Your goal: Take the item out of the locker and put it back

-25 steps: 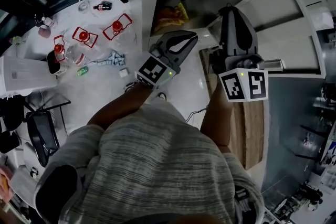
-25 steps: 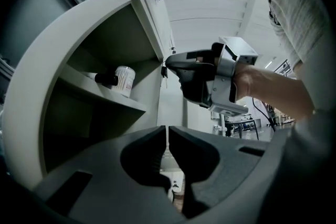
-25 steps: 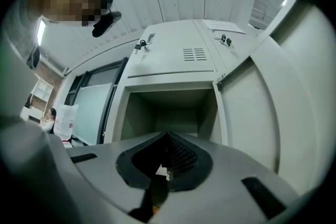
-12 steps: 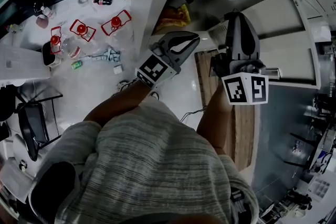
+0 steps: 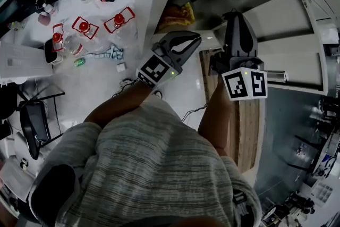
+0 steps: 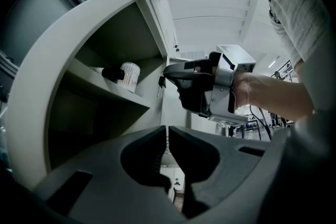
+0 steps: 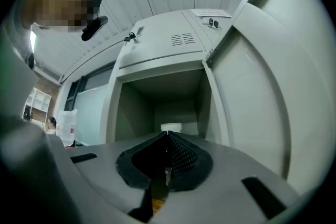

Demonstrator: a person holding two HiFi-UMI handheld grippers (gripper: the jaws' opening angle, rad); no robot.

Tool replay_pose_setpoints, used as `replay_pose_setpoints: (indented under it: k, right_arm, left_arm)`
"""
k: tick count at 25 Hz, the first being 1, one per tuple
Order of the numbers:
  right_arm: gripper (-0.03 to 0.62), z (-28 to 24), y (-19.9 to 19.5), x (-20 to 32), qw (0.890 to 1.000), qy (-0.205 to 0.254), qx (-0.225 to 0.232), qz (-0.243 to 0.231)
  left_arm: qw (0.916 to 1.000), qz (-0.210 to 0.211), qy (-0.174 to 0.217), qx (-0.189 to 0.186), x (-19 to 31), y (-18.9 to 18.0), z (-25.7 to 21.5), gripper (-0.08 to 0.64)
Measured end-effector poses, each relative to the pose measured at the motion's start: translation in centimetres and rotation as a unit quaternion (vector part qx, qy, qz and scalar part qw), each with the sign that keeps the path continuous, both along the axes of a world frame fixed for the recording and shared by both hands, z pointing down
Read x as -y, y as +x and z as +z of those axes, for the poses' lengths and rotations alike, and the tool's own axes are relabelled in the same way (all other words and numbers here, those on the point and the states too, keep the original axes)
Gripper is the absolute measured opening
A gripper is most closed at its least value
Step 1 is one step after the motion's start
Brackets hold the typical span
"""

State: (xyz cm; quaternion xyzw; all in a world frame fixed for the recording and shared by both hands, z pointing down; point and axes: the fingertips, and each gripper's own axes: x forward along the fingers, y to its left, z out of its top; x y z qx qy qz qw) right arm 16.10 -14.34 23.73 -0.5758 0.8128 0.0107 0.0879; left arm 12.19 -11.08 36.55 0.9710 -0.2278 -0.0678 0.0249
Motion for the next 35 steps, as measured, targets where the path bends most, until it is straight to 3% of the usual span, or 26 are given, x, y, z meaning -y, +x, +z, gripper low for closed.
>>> replay_pose_setpoints:
  k: [22, 35]
  right_arm:
    - [0.026, 13.7, 1.4, 4.8, 0.993, -0.119, -0.001, 0.029]
    - [0.026, 19.8, 0.4, 7.6, 0.982, -0.176, -0.057, 0.028]
  left_arm:
    - [0.9992, -0.009, -0.02, 0.034, 1.2, 0.2, 3.6, 0.018]
    - [0.9983, -0.022, -0.033, 0.043, 2.1, -0.3, 4.8, 0.018]
